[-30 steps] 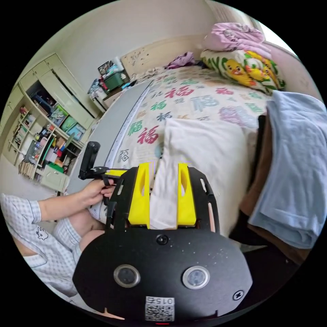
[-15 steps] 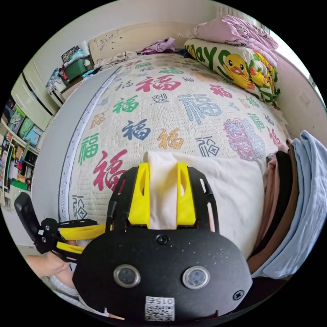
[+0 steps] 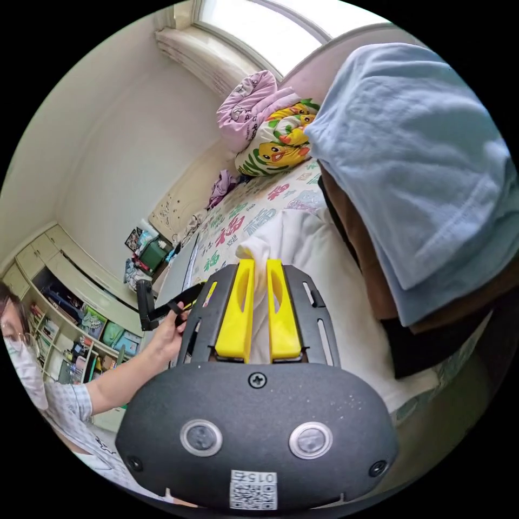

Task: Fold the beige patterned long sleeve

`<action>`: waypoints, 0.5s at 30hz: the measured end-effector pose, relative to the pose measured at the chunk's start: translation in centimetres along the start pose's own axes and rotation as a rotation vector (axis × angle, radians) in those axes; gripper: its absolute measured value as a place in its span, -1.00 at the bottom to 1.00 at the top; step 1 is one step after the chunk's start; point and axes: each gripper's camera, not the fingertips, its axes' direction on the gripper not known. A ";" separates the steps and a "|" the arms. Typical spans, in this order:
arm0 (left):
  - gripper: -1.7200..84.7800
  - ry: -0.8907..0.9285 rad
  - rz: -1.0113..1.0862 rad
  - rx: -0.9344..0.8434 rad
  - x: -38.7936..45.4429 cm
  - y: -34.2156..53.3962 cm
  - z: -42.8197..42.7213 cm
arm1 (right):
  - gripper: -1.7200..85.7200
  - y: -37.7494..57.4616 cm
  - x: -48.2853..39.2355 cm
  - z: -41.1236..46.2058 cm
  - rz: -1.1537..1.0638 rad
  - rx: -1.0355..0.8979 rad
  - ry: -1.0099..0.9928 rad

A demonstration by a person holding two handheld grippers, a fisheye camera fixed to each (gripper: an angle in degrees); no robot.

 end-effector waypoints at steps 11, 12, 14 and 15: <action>-0.87 -0.229 0.234 -0.030 6.4 1.9 0.6 | -0.85 -0.5 -3.2 -4.3 -0.155 -0.014 0.106; -0.88 -0.222 0.234 -0.044 6.4 2.1 0.4 | -0.85 -1.1 -3.7 -4.9 -0.154 -0.016 0.094; -0.91 -0.215 0.229 -0.041 6.9 2.9 -1.2 | -0.85 -2.0 -4.7 -5.8 -0.160 -0.024 0.115; -0.91 -0.203 0.221 -0.027 7.0 3.1 -1.8 | -0.85 -2.7 -5.5 -6.5 -0.170 -0.030 0.133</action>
